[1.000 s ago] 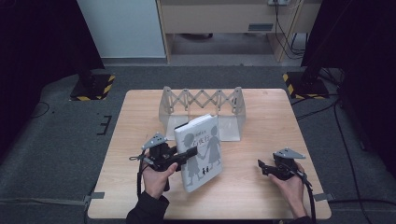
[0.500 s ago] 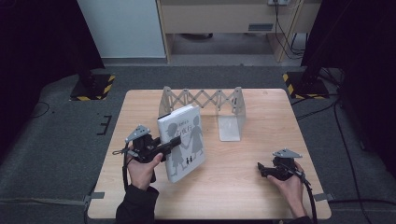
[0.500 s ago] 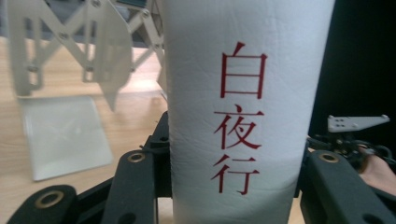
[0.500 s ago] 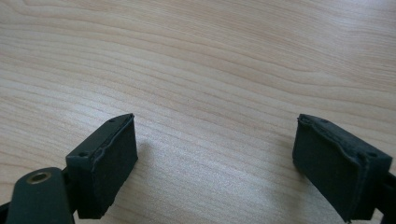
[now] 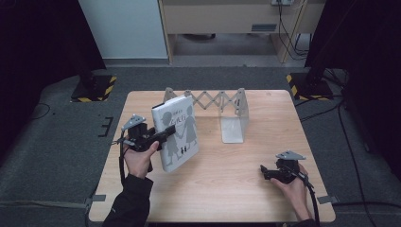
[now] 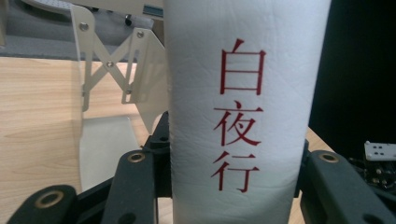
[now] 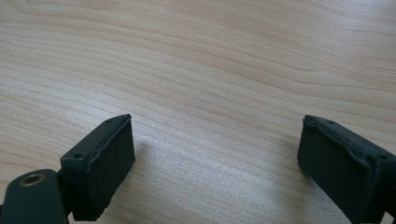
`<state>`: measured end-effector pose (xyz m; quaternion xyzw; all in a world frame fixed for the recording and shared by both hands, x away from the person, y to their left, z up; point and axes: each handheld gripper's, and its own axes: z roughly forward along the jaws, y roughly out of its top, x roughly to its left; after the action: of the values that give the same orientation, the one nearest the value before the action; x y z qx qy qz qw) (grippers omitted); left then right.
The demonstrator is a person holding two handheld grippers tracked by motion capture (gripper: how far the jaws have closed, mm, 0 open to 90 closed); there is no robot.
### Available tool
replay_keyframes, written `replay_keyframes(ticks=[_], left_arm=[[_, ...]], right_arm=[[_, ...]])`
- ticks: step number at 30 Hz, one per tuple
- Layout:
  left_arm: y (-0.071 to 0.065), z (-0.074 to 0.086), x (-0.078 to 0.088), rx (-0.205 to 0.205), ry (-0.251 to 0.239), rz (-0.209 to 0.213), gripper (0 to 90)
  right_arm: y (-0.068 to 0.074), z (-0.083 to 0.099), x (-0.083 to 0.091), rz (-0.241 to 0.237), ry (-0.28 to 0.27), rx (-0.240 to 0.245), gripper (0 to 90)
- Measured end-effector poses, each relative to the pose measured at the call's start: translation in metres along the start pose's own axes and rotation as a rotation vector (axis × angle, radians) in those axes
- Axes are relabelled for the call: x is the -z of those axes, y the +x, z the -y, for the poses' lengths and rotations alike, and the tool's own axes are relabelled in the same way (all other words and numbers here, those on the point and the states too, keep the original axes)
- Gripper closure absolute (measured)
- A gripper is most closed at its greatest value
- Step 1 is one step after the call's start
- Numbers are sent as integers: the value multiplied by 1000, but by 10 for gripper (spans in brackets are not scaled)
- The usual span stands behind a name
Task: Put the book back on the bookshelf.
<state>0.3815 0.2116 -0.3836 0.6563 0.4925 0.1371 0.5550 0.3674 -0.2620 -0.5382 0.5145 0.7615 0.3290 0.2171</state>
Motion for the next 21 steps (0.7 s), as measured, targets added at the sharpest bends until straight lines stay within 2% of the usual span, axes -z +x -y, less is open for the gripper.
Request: replay_keyframes(ticks=[3, 7, 8, 9, 10, 11, 18, 21], left_arm=[[5, -5, 2, -3, -11, -23, 534], [10, -7, 4, 7, -20, -33, 534], [11, -8, 5, 4, -19, -40, 534], [13, -10, 5, -9, -19, -64, 534], [13, -10, 5, -9, -19, -64, 534], [14, -12, 2, -19, -19, -88, 534], [20, -14, -11, -20, -20, -122, 533], [22, -13, -22, -34, -11, -156, 533]], right_arm=[[0, 0, 0, 0, 0, 0, 113], [0, 0, 0, 0, 0, 0, 112], [0, 0, 0, -1, 1, 2, 112], [0, 0, 0, 0, 0, 0, 112], [0, 0, 0, 0, 0, 0, 112], [0, 0, 0, 0, 0, 0, 112], [0, 0, 0, 0, 0, 0, 112], [0, 0, 0, 0, 1, -2, 112]])
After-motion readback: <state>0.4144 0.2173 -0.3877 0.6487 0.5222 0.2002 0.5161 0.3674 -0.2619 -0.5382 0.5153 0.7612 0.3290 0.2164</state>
